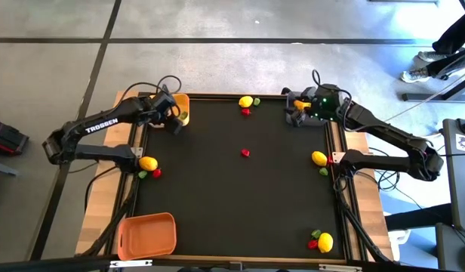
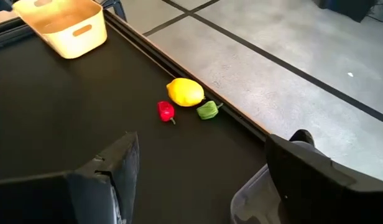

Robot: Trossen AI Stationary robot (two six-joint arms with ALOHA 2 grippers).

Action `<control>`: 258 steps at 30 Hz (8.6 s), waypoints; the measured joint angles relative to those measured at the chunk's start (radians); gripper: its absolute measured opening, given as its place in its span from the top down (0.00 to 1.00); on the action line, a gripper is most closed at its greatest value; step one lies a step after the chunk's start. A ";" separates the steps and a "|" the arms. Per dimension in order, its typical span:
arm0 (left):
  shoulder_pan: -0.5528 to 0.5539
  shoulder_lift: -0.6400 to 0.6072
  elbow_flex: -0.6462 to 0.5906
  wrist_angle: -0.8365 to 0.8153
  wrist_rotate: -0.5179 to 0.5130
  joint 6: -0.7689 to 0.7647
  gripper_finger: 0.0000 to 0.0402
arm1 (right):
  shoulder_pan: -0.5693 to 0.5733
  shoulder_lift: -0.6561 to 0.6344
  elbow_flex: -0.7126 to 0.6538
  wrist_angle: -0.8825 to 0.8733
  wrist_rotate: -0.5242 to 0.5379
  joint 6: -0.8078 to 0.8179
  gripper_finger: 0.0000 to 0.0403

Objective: Sort produce into baskets
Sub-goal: Put the red bell pepper into the orange bin

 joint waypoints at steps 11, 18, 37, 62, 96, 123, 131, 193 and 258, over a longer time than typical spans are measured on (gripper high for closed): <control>0.034 0.000 -0.026 0.009 -0.002 0.044 0.48 | 0.007 0.000 0.000 0.000 0.008 -0.026 0.29; 0.034 0.000 -0.026 0.010 -0.002 0.044 0.48 | 0.007 0.000 0.000 0.000 0.070 -0.030 0.29; 0.000 0.000 -0.027 0.073 -0.001 0.079 0.48 | 0.008 0.000 0.000 -0.060 0.068 -0.022 0.29; -0.362 0.000 -0.027 0.135 0.256 0.005 0.48 | 0.008 0.000 0.000 -0.060 0.007 -0.014 0.29; -0.547 0.000 -0.027 0.159 0.224 -0.136 0.48 | 0.304 0.187 0.000 0.098 -0.228 -0.022 0.29; -0.547 0.000 -0.027 0.202 0.223 -0.113 0.48 | 0.422 0.709 0.000 0.424 -0.177 -0.014 0.29; -0.547 0.000 -0.027 0.218 0.223 -0.100 0.48 | 0.422 0.795 0.000 0.514 -0.175 -0.021 0.42; -0.604 0.173 -0.237 1.169 0.261 -0.117 0.48 | 0.584 0.694 0.001 0.920 -0.167 -0.103 0.98; -0.689 0.247 -0.235 1.248 0.267 0.187 0.86 | 0.583 0.582 0.003 0.766 -0.230 -0.050 0.64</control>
